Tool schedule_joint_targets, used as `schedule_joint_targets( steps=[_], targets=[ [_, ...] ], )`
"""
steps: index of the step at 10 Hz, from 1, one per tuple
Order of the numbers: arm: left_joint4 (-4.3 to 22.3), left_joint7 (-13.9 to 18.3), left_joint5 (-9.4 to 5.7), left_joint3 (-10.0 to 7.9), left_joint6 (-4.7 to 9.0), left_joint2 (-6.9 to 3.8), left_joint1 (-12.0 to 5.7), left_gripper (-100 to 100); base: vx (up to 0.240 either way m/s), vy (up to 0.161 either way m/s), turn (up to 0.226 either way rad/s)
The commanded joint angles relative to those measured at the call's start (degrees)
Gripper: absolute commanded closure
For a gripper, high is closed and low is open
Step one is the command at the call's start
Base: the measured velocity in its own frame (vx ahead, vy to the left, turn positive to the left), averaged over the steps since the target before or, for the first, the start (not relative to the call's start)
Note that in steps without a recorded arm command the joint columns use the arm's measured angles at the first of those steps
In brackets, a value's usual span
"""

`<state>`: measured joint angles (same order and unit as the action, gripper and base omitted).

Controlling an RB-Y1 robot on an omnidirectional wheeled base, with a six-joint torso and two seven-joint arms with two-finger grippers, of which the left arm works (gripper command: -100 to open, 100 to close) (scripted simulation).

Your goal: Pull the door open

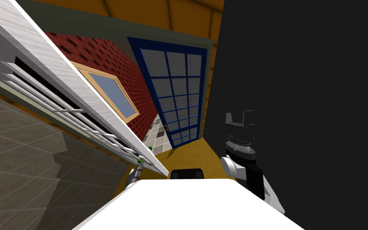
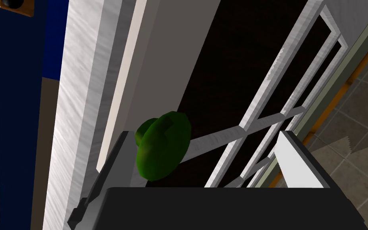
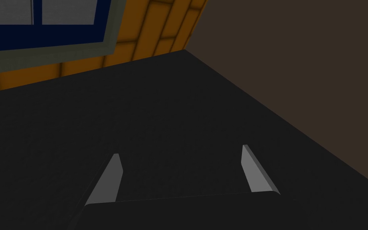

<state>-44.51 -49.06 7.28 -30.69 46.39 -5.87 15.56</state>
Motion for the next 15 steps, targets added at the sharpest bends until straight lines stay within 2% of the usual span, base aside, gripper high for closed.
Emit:
schedule_joint_targets(
  steps=[1,2,3,5,8,10,15],
  targets=[
    [-0.01,2.65,-1.0,-0.69,-1.19,-0.56,0.71,100,-0.018,0.009,0.017],
    [-0.06,3.95,-1.2,-0.47,-1.16,-0.69,0.93,100,-0.02,-0.005,0.006],
    [-0.06,3.96,-1.2,-0.47,-1.16,-0.69,0.93,100,-0.022,-0.006,-0.008],
    [-0.17,6.59,-1.59,-0.03,-1.09,-0.96,1.36,100,-0.019,-0.004,0.005],
    [-0.22,7.9,-1.79,0.19,-1.06,-1.1,1.57,100,-0.009,0.0,0.011],
    [-0.33,10.53,-2.18,0.64,-0.99,-1.37,2.01,100,-0.023,-0.006,-0.002],
    [-0.48,13.34,-2.59,1.16,-0.91,-1.62,2.37,100,-0.005,0.0,-0.001]
  ],
)
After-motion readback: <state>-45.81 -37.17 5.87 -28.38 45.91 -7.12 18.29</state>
